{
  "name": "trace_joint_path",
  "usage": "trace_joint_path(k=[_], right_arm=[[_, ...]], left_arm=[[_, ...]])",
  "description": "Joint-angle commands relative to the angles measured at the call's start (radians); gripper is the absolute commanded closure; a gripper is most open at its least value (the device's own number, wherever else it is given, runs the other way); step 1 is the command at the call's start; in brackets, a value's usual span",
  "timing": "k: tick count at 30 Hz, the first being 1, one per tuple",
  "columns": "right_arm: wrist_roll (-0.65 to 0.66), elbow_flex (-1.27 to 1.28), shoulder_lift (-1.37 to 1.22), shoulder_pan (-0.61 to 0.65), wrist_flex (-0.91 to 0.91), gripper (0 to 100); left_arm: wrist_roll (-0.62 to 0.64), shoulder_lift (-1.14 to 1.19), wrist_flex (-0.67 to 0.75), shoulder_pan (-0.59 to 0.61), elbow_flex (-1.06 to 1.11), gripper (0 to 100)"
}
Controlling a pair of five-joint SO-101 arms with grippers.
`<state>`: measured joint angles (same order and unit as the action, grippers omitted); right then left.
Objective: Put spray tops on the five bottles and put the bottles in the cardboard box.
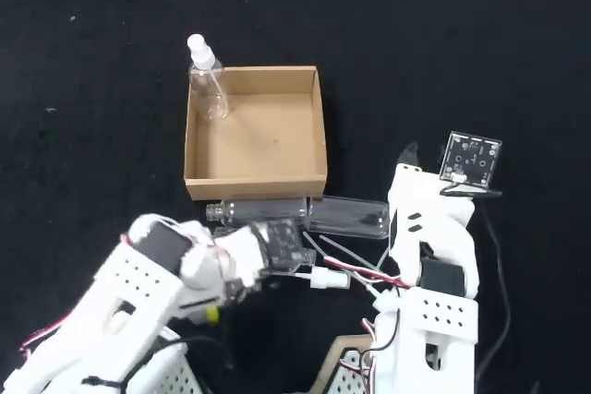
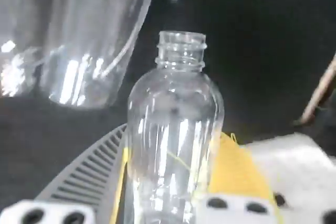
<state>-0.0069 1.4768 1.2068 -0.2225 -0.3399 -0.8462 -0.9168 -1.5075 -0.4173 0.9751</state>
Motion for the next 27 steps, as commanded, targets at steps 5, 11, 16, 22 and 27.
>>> trace_joint_path(k=[5, 11, 16, 22, 27], right_arm=[[0.003, -0.013, 0.019, -0.012, 0.031, 87.1], [0.003, -0.013, 0.019, -0.012, 0.031, 87.1], [0.003, -0.010, 0.019, -0.002, 0.031, 87.1], [0.009, 0.002, 0.019, 0.034, 0.032, 87.1], [0.009, 0.002, 0.019, 0.032, 0.032, 87.1]], left_arm=[[-0.195, -0.012, -0.155, 0.380, -0.341, 97], [-0.140, -0.006, 0.144, 0.802, -0.317, 97], [-0.038, 0.058, 0.488, 1.106, -0.122, 97], [-0.003, 0.359, 0.617, 1.337, -0.154, 97], [-0.003, 0.597, 0.621, 1.429, -0.275, 97]])
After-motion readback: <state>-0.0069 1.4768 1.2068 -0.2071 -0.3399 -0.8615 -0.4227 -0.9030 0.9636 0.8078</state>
